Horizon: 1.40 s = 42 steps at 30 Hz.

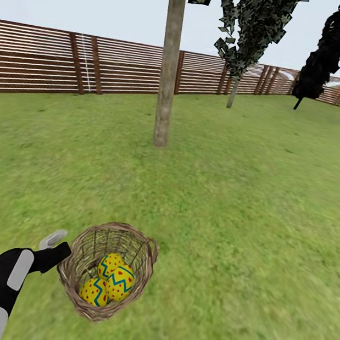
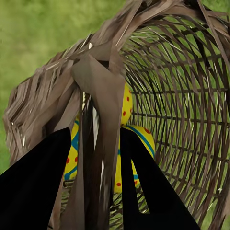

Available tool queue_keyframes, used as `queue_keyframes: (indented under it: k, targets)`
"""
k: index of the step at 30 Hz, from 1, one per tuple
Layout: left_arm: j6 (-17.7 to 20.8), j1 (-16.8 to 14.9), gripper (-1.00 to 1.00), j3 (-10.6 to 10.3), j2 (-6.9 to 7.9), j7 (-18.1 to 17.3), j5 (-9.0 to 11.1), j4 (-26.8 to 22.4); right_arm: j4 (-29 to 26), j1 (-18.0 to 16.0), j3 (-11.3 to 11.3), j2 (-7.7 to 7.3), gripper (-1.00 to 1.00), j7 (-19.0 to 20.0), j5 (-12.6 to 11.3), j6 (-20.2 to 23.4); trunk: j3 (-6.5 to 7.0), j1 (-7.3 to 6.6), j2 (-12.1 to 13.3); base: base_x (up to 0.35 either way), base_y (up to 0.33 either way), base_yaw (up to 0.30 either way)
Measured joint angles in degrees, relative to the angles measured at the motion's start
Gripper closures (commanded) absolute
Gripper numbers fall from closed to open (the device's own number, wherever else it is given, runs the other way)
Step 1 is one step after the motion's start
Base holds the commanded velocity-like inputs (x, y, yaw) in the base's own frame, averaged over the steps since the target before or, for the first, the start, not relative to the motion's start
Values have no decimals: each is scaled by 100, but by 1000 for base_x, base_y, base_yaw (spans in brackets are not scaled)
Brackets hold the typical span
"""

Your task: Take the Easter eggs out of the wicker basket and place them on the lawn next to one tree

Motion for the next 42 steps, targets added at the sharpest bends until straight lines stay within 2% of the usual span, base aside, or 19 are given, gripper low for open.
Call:
queue_keyframes:
  k: [3, 6, 17, 22, 39, 42]
  targets:
    - [-1, 0, 100, 1, 0, 3, -66, 1, 3, 0, 5, 0, -100, 4, -1, 0, 81, -66, 121, 217, 0, 12]
    - [0, 0, 100, 0, 0, 1, -4, 4, 8, 0, 6, 2, -100, 5, 1, 1, 163, -132, 242, 217, 0, 98]
    - [-2, 0, 100, 1, 0, 3, -53, 1, 16, 1, 6, 0, -100, -2, 12, 2, 254, -133, 244, 217, 0, 190]
    - [-1, 1, 100, 0, 0, 3, -43, 0, 16, 1, 7, 4, -100, 1, 20, 1, 289, -133, 244, 217, 0, 219]
    - [0, 1, 100, 9, 0, -2, -47, 2, 9, 1, 7, 0, -100, 0, 12, 3, 299, -132, 245, 217, 0, 8]
    - [0, 1, 100, 8, 0, -5, 2, 3, 8, 0, 6, 0, -100, 0, 12, 1, 299, -132, 245, 217, 0, 217]
